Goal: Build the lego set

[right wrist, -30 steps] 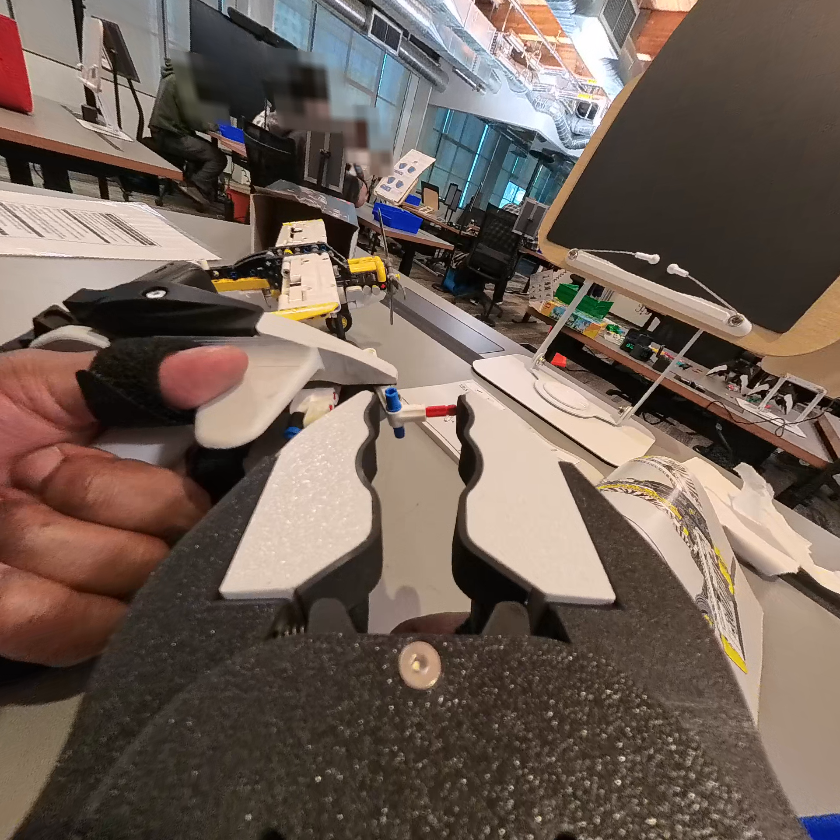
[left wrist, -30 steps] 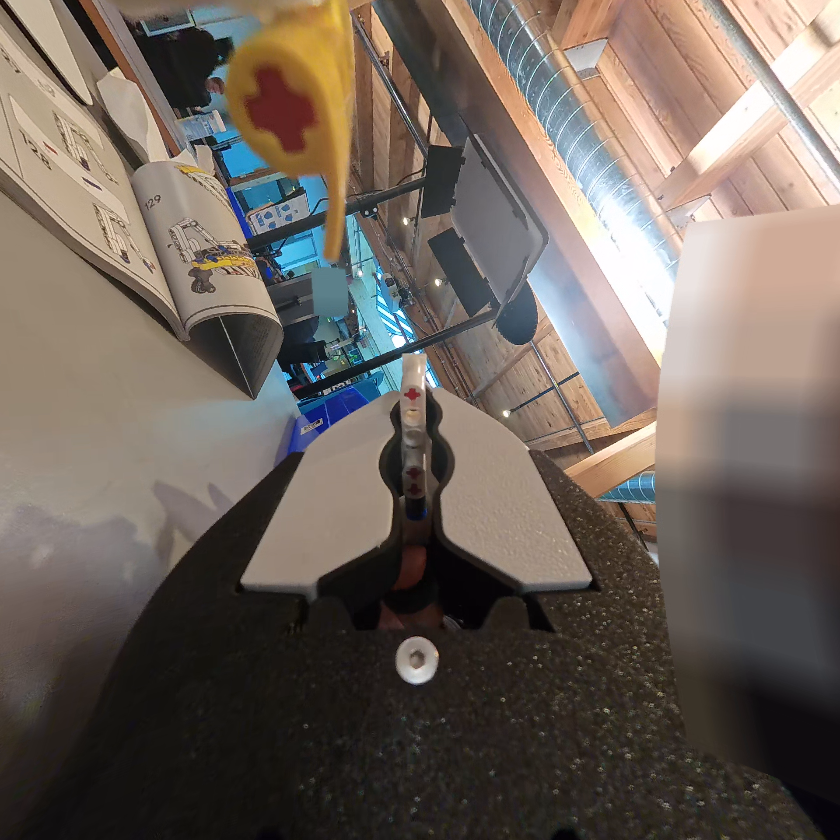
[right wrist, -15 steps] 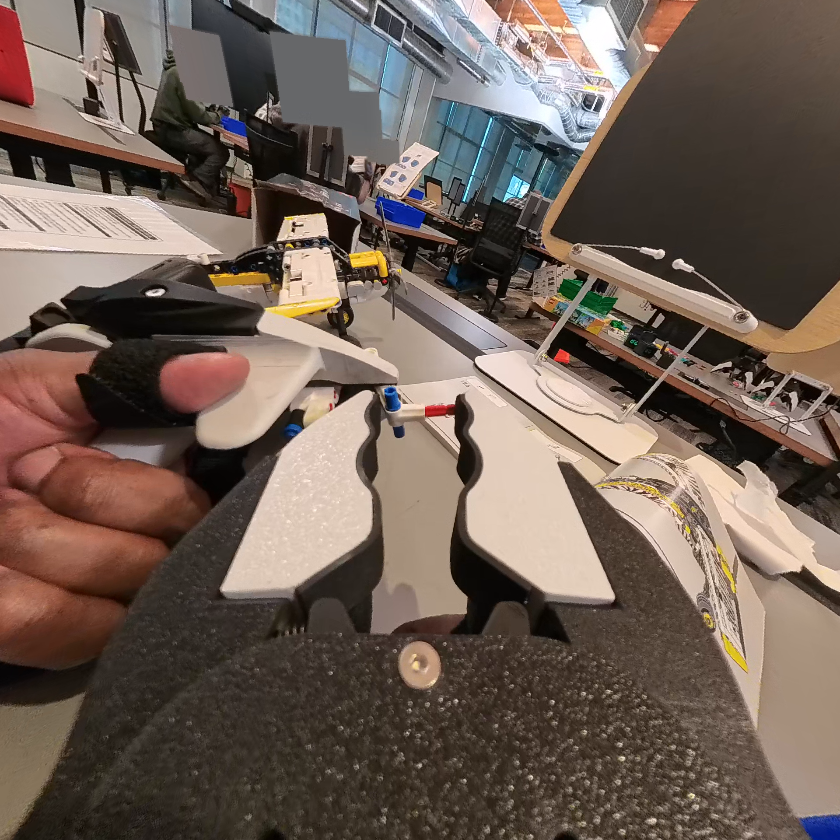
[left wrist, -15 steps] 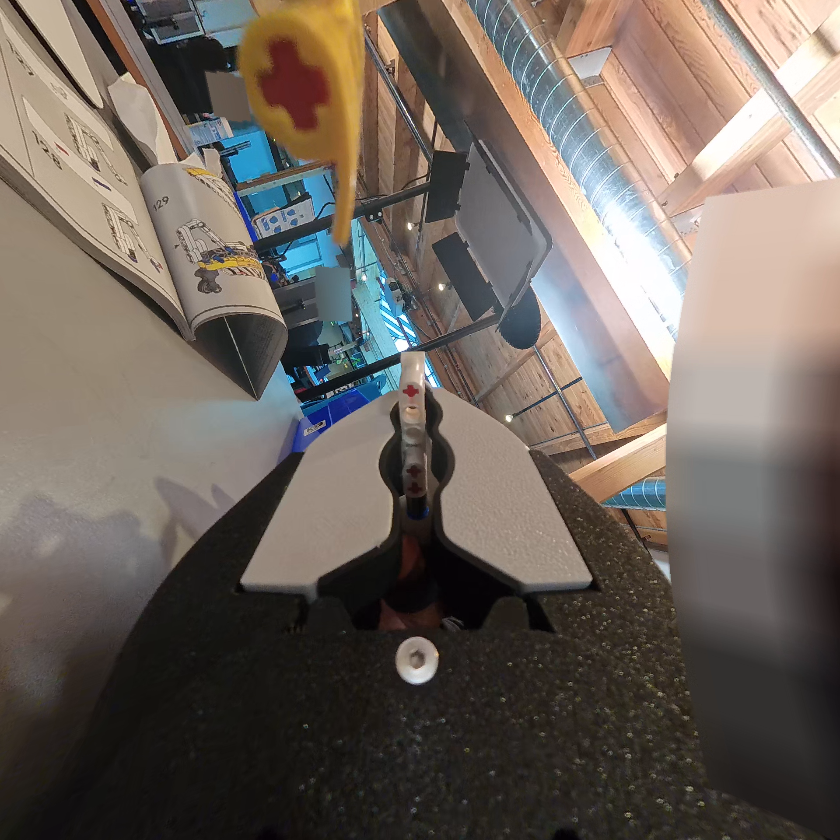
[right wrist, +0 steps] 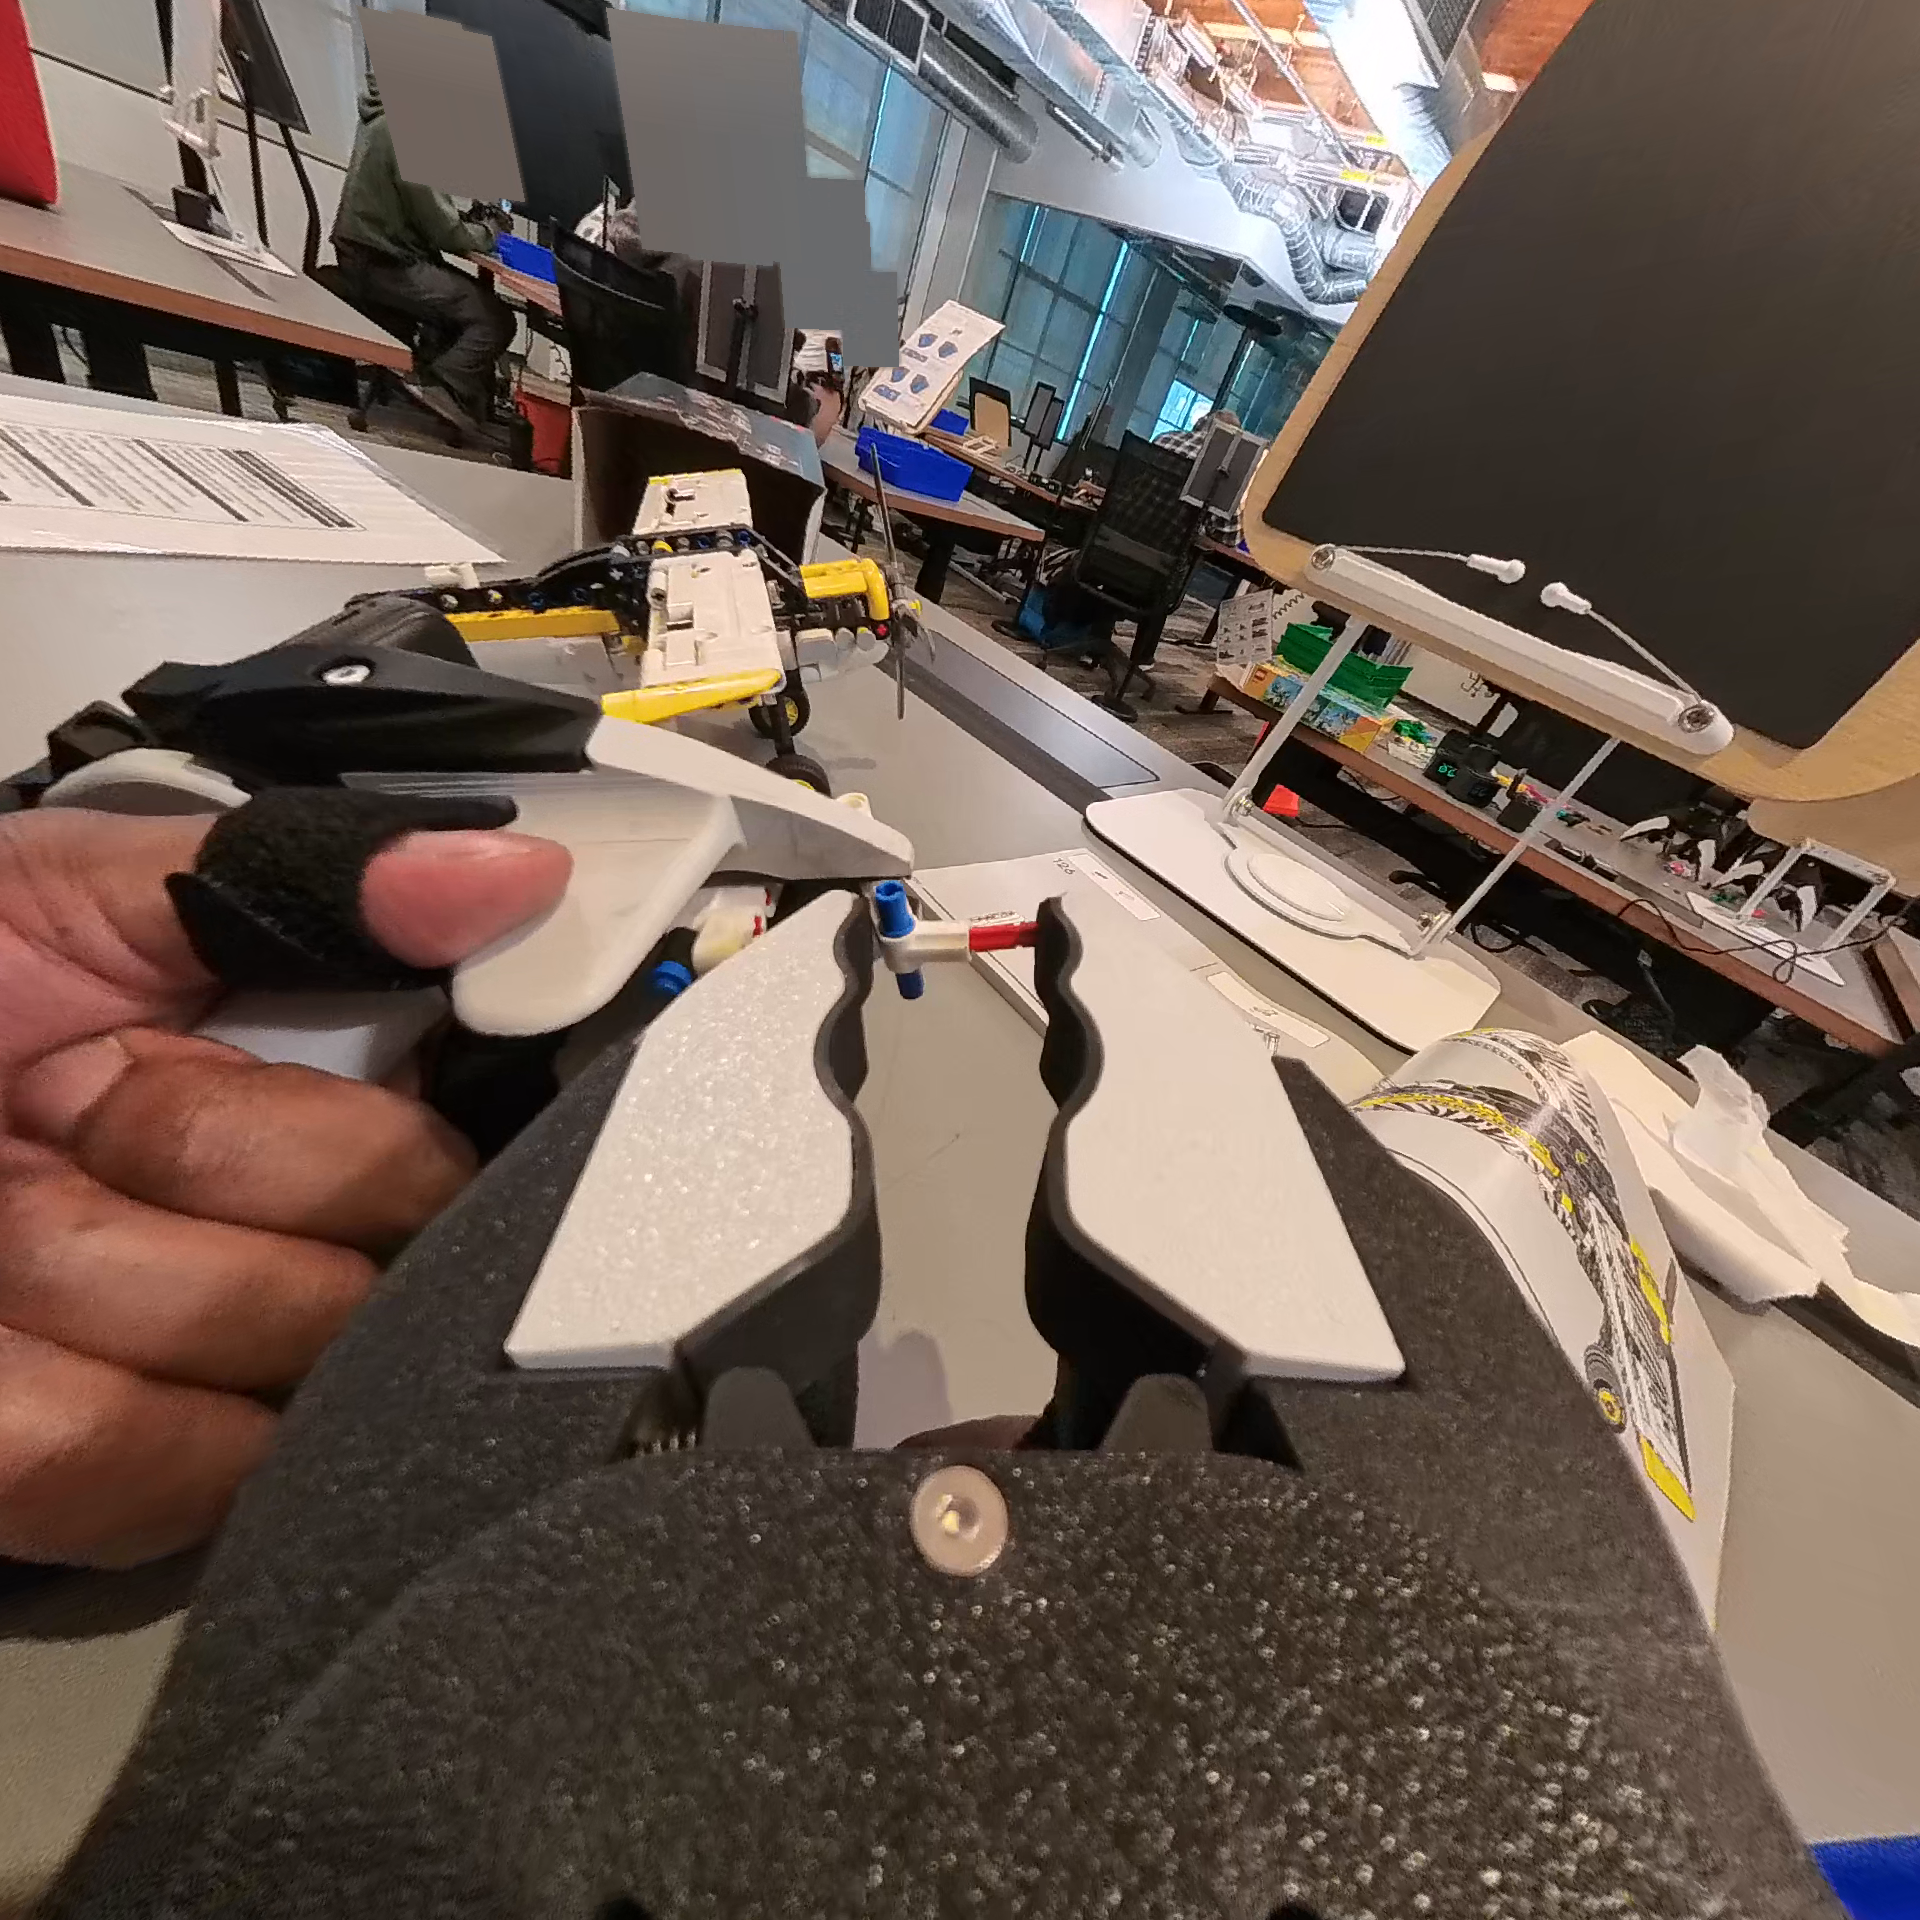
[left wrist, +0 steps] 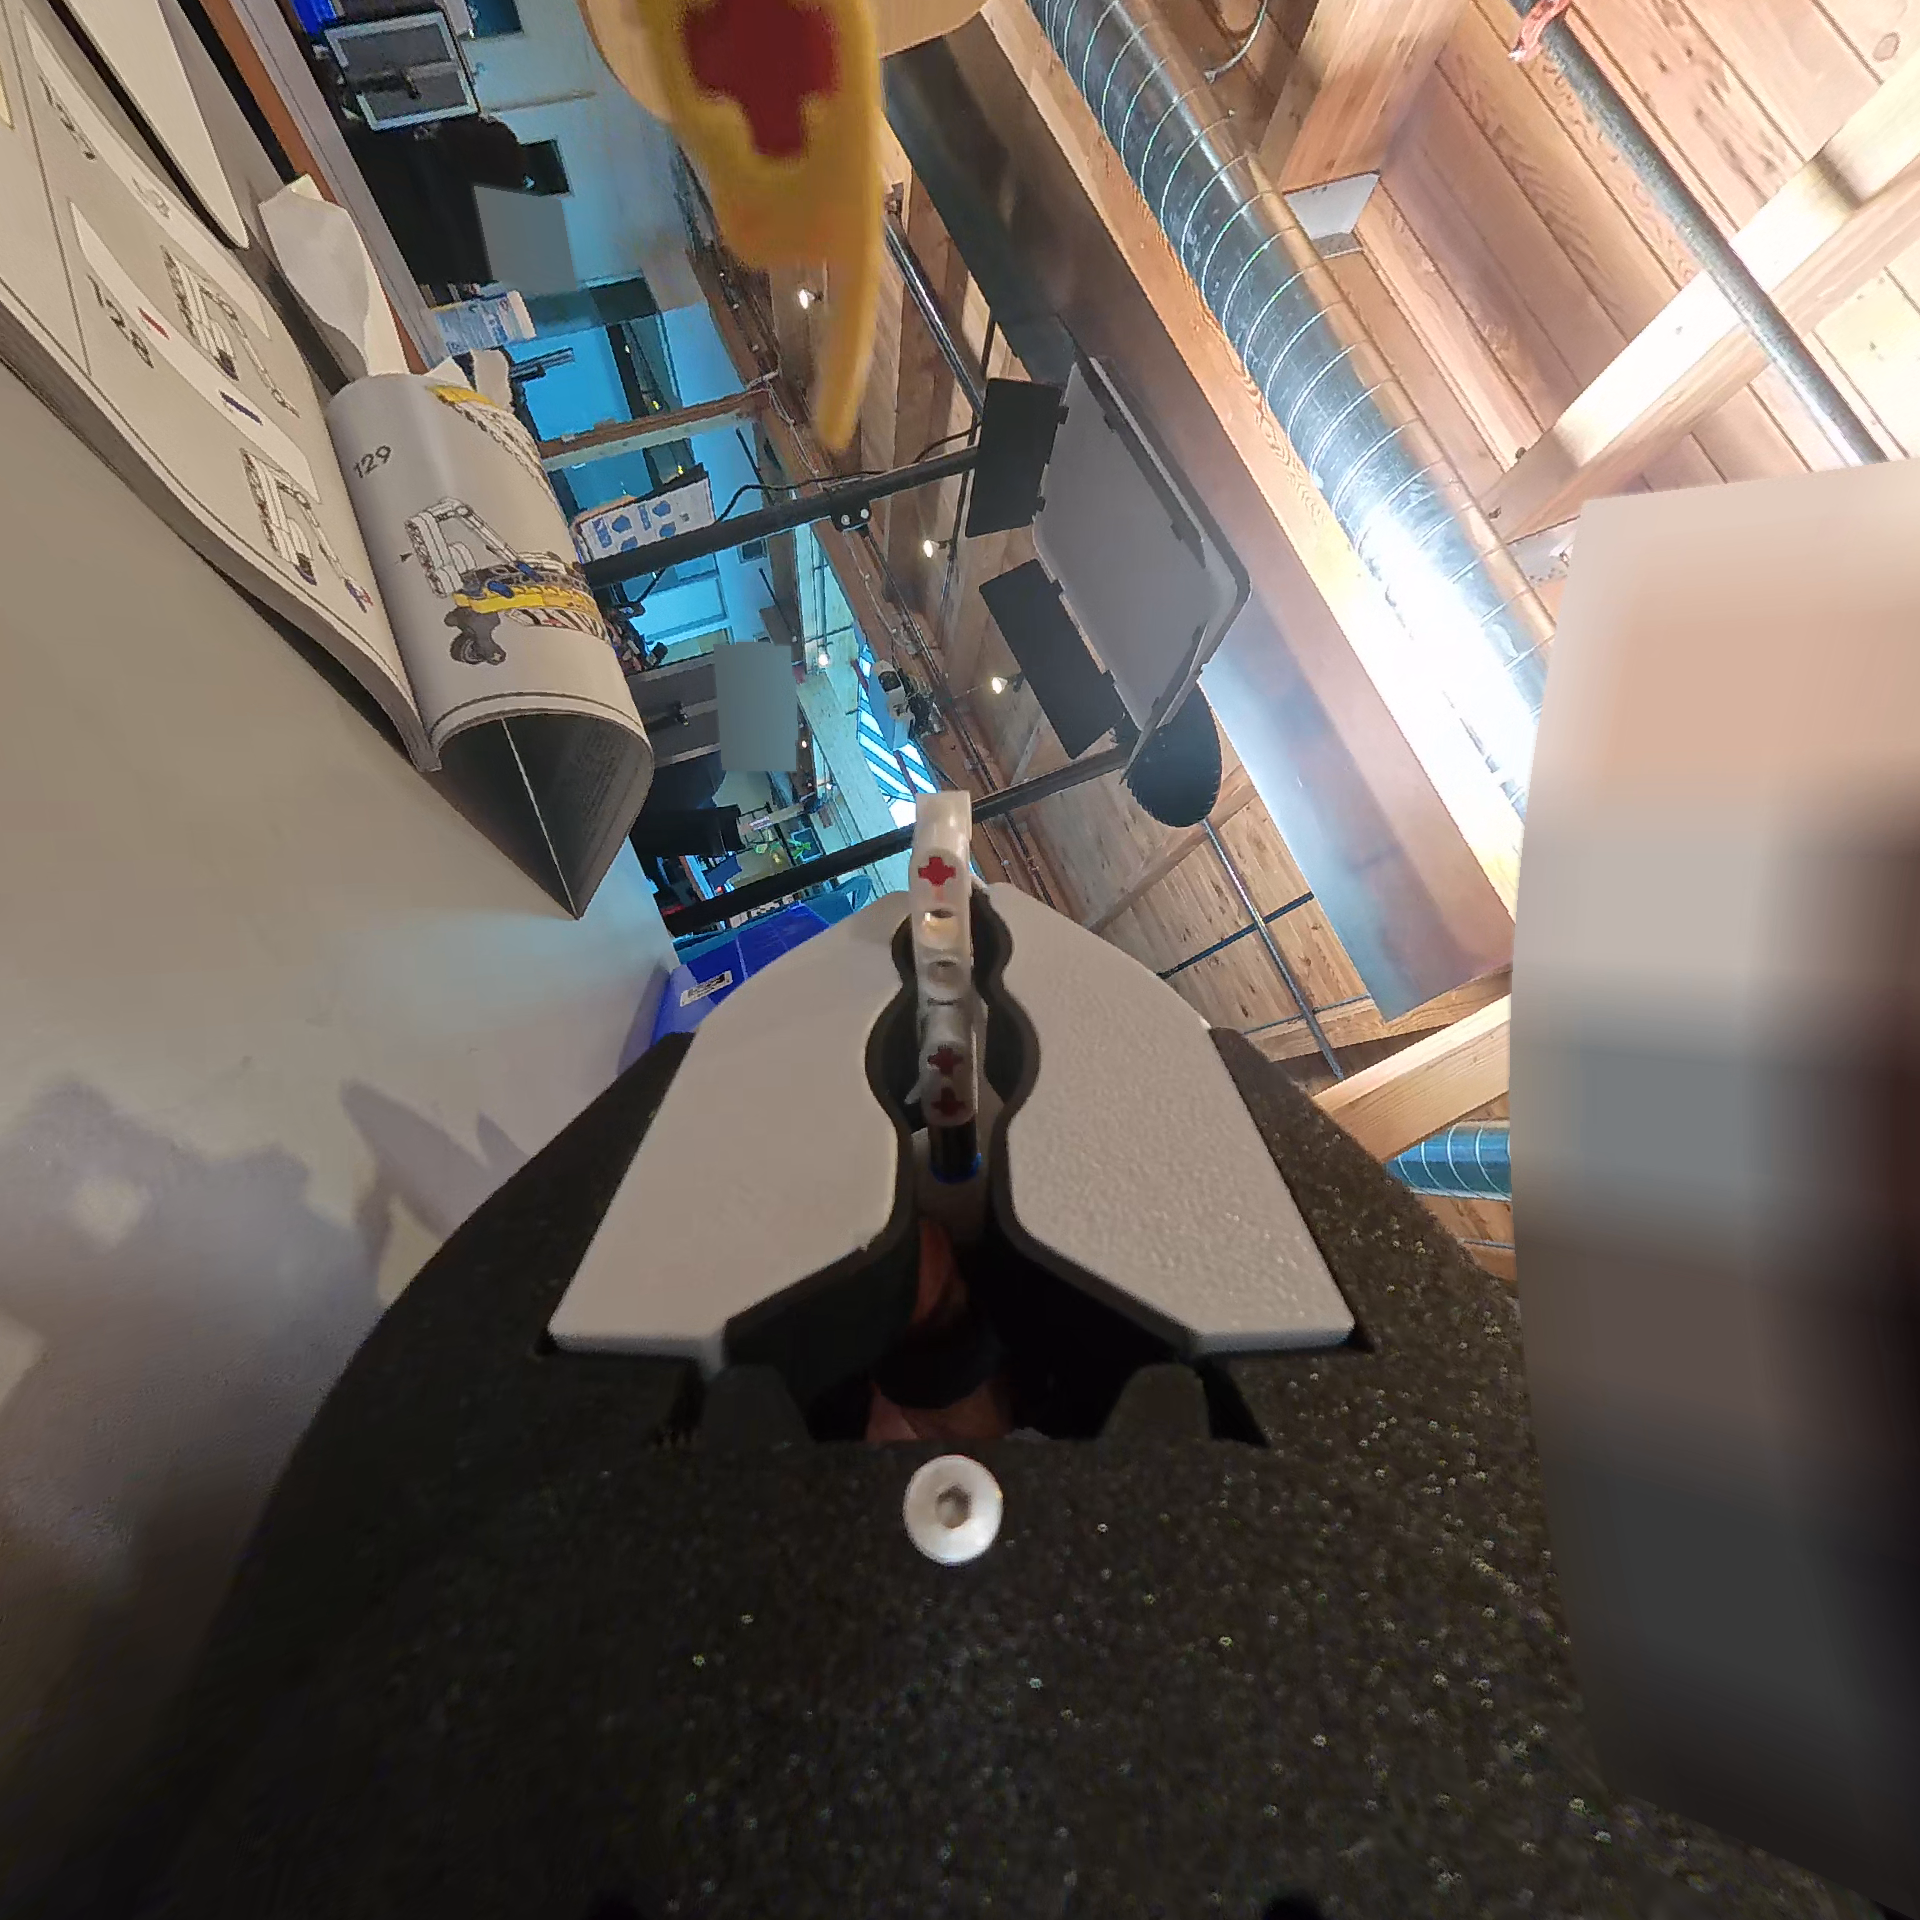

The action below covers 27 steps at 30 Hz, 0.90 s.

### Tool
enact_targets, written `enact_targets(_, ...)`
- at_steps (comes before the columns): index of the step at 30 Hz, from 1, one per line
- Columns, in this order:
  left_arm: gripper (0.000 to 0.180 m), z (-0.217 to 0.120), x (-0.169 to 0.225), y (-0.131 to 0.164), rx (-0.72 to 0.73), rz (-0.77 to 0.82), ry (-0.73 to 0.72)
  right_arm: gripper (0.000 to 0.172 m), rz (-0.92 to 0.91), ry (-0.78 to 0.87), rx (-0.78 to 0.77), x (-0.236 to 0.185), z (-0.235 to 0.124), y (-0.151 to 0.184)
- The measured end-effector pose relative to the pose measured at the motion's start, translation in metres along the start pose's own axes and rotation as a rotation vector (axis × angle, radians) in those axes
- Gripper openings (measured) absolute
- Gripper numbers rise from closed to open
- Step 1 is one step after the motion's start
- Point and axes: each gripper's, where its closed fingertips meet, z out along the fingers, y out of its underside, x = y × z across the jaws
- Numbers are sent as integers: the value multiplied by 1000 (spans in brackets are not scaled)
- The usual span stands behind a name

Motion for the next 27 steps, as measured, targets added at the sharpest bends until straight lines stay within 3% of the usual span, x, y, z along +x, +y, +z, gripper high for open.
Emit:
enact_targets(18,8,0,-1,0,0,-4,-8,31,-6,13,-19,0,1,1)
enact_targets(27,8,-7,10,-1,-45,129,-3,37,-17,-33,-14,-7,0,3)
